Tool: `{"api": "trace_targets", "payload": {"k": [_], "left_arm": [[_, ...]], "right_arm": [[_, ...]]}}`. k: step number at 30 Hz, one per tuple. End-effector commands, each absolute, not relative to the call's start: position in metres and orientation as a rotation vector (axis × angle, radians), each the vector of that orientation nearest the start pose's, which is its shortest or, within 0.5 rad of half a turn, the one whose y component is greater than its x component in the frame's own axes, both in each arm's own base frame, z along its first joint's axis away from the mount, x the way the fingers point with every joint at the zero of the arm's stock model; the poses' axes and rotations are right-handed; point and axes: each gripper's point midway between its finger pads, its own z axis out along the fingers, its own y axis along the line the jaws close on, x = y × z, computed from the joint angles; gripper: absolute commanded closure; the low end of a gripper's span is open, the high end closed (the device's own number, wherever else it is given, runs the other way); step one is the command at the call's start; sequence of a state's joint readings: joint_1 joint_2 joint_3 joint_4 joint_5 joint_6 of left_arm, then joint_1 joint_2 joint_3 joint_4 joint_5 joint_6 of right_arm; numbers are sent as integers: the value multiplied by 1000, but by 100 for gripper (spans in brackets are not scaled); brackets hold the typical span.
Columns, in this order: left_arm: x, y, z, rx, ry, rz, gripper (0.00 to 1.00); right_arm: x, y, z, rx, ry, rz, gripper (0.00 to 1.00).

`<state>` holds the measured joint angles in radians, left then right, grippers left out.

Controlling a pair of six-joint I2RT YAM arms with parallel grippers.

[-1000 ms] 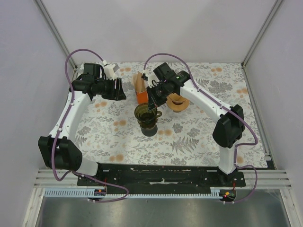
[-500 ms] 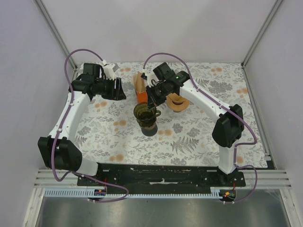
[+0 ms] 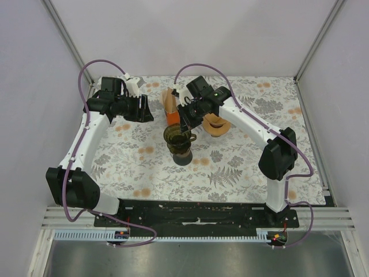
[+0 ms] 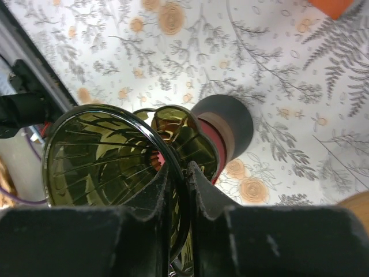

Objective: Place the coffee filter in the dripper
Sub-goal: Place the coffee dripper on the coffee server.

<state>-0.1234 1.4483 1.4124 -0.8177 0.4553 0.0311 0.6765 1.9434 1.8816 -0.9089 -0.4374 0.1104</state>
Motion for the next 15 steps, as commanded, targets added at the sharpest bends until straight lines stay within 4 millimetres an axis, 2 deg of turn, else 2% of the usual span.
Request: {"api": "trace_targets", "payload": {"k": [1, 3, 6, 15], "left_arm": [[344, -122, 240, 381, 2310, -625, 37], [343, -123, 240, 382, 2309, -629, 37], [343, -123, 240, 382, 2309, -629, 37], [343, -123, 240, 383, 2309, -635, 37]], "right_arm": [[319, 339, 206, -929, 2398, 763, 75], [319, 338, 209, -927, 2392, 760, 67], [319, 338, 214, -931, 2379, 760, 61], [319, 340, 239, -951, 2323, 775, 53]]}}
